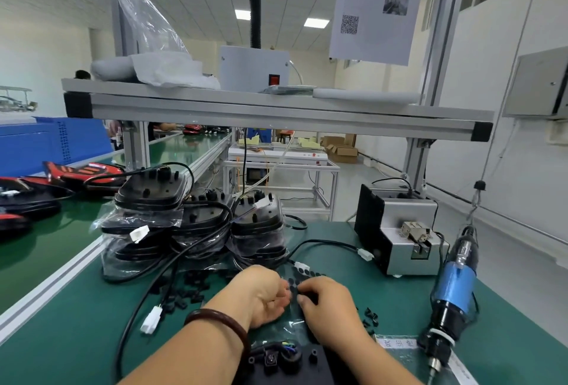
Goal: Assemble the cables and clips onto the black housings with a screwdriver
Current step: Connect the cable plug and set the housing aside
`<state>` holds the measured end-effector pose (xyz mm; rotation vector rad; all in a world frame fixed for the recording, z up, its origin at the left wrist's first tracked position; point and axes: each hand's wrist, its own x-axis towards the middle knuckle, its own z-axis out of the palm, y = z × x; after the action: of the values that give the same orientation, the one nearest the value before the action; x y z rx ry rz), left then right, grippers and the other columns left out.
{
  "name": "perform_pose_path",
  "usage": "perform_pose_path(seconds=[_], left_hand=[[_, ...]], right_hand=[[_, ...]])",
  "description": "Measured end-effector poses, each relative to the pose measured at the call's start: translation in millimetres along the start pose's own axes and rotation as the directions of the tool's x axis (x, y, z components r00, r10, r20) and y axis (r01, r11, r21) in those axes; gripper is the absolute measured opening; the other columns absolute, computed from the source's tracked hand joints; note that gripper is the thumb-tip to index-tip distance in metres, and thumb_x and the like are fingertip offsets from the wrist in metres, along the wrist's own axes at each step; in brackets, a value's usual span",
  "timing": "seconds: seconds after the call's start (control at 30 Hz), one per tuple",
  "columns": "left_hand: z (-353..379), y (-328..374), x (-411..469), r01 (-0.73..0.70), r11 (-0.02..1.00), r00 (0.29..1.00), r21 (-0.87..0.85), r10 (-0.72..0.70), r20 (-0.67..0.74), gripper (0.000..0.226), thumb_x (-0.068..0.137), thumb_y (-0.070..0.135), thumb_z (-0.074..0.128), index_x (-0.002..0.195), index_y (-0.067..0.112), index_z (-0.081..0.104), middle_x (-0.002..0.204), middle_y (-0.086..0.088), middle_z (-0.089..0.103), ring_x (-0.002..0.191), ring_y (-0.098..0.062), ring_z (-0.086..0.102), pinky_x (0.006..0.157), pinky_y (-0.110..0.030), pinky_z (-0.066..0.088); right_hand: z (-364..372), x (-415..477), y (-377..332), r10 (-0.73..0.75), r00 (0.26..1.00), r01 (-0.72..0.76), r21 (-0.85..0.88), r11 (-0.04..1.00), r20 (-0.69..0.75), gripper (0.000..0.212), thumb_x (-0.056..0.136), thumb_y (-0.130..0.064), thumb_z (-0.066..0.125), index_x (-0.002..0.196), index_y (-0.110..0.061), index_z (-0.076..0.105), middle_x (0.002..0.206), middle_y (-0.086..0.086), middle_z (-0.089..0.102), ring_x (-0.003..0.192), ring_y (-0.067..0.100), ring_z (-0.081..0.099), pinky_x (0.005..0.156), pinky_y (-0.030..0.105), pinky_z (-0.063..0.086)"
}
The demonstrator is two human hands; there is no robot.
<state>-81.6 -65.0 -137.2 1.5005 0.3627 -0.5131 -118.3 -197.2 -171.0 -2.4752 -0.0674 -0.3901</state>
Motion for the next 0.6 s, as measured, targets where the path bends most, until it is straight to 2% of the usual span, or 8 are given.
perform_pose_path(seconds=[0.07, 0.13, 0.2, 0.3, 0.37, 0.43, 0.5, 0.6], left_hand=[[4.1, -3.4, -3.1, -0.061, 0.993, 0.997, 0.099, 0.065, -0.042, 0.025, 0.089, -0.007, 0.048, 0.079, 0.011, 0.061, 0.085, -0.007, 0.062, 0.062, -0.013, 0.055, 0.045, -0.017, 0.045], [7.3, -3.7, -6.0, -0.115, 0.986, 0.992, 0.124, 0.120, -0.036, 0.027, 0.088, -0.010, 0.050, 0.074, 0.011, 0.059, 0.079, -0.008, 0.060, 0.064, -0.016, 0.056, 0.048, -0.019, 0.046], [9.4, -2.6, -5.6, -0.157, 0.977, 0.987, 0.142, 0.159, -0.005, 0.028, 0.090, -0.009, 0.048, 0.071, 0.011, 0.053, 0.073, -0.007, 0.056, 0.063, -0.016, 0.054, 0.056, -0.023, 0.045], [10.3, -2.6, -2.7, -0.218, 0.949, 0.975, 0.229, 0.221, 0.010, 0.030, 0.092, -0.007, 0.047, 0.071, 0.014, 0.048, 0.076, -0.006, 0.054, 0.072, -0.018, 0.055, 0.062, -0.025, 0.048], [10.1, -4.7, 0.4, -0.259, 0.916, 0.961, 0.307, 0.275, -0.010, 0.026, 0.087, -0.007, 0.051, 0.074, 0.015, 0.051, 0.087, -0.013, 0.059, 0.083, -0.024, 0.054, 0.072, -0.033, 0.051], [10.4, -6.8, -1.3, -0.315, 0.865, 0.932, 0.391, 0.359, -0.042, 0.021, 0.082, -0.004, 0.057, 0.089, 0.016, 0.055, 0.103, -0.015, 0.064, 0.086, -0.025, 0.056, 0.079, -0.035, 0.051], [11.2, -8.9, -3.5, -0.358, 0.811, 0.906, 0.463, 0.422, -0.039, 0.025, 0.081, 0.000, 0.058, 0.097, 0.019, 0.055, 0.107, -0.012, 0.065, 0.094, -0.025, 0.061, 0.086, -0.034, 0.053], [12.8, -10.8, -3.7, -0.402, 0.753, 0.875, 0.521, 0.483, -0.024, 0.024, 0.083, 0.002, 0.056, 0.095, 0.023, 0.054, 0.102, -0.005, 0.065, 0.094, -0.020, 0.061, 0.080, -0.028, 0.052]], right_hand=[[0.7, 0.4, -1.1, -0.019, 1.000, 0.019, -0.021, 1.000, -0.012, 0.014, 0.091, -0.027, 0.059, 0.094, -0.026, 0.072, 0.097, -0.011, 0.066, 0.082, 0.002, 0.053, 0.062, 0.004, 0.036], [-0.3, 0.2, -3.7, -0.039, 0.999, 0.038, -0.056, 0.998, -0.015, 0.018, 0.090, -0.024, 0.058, 0.080, -0.022, 0.073, 0.079, -0.006, 0.067, 0.072, 0.007, 0.056, 0.058, 0.011, 0.039], [-0.3, 0.5, -4.8, -0.044, 0.999, 0.043, -0.072, 0.996, -0.020, 0.021, 0.090, -0.024, 0.056, 0.076, -0.020, 0.072, 0.073, -0.002, 0.066, 0.068, 0.011, 0.057, 0.062, 0.022, 0.045], [1.5, 0.9, -4.9, -0.055, 0.998, 0.052, -0.082, 0.995, -0.039, 0.021, 0.089, -0.024, 0.055, 0.076, -0.017, 0.070, 0.076, -0.001, 0.067, 0.070, 0.015, 0.056, 0.064, 0.028, 0.046], [1.7, 1.0, -5.3, -0.074, 0.996, 0.069, -0.089, 0.994, -0.049, 0.021, 0.090, -0.024, 0.053, 0.079, -0.018, 0.070, 0.079, -0.001, 0.066, 0.072, 0.015, 0.054, 0.065, 0.029, 0.044], [1.3, 0.8, -5.6, -0.083, 0.995, 0.078, -0.092, 0.993, -0.055, 0.022, 0.091, -0.024, 0.052, 0.080, -0.016, 0.069, 0.082, 0.000, 0.066, 0.076, 0.017, 0.055, 0.069, 0.031, 0.046], [0.7, 0.5, -5.8, -0.088, 0.995, 0.082, -0.103, 0.991, -0.057, 0.023, 0.091, -0.025, 0.050, 0.083, -0.016, 0.069, 0.084, 0.000, 0.065, 0.081, 0.019, 0.057, 0.072, 0.032, 0.048], [-0.7, 0.5, -6.0, -0.099, 0.993, 0.092, -0.118, 0.989, -0.059, 0.024, 0.093, -0.026, 0.048, 0.087, -0.017, 0.069, 0.088, 0.000, 0.065, 0.085, 0.020, 0.057, 0.075, 0.033, 0.047]])
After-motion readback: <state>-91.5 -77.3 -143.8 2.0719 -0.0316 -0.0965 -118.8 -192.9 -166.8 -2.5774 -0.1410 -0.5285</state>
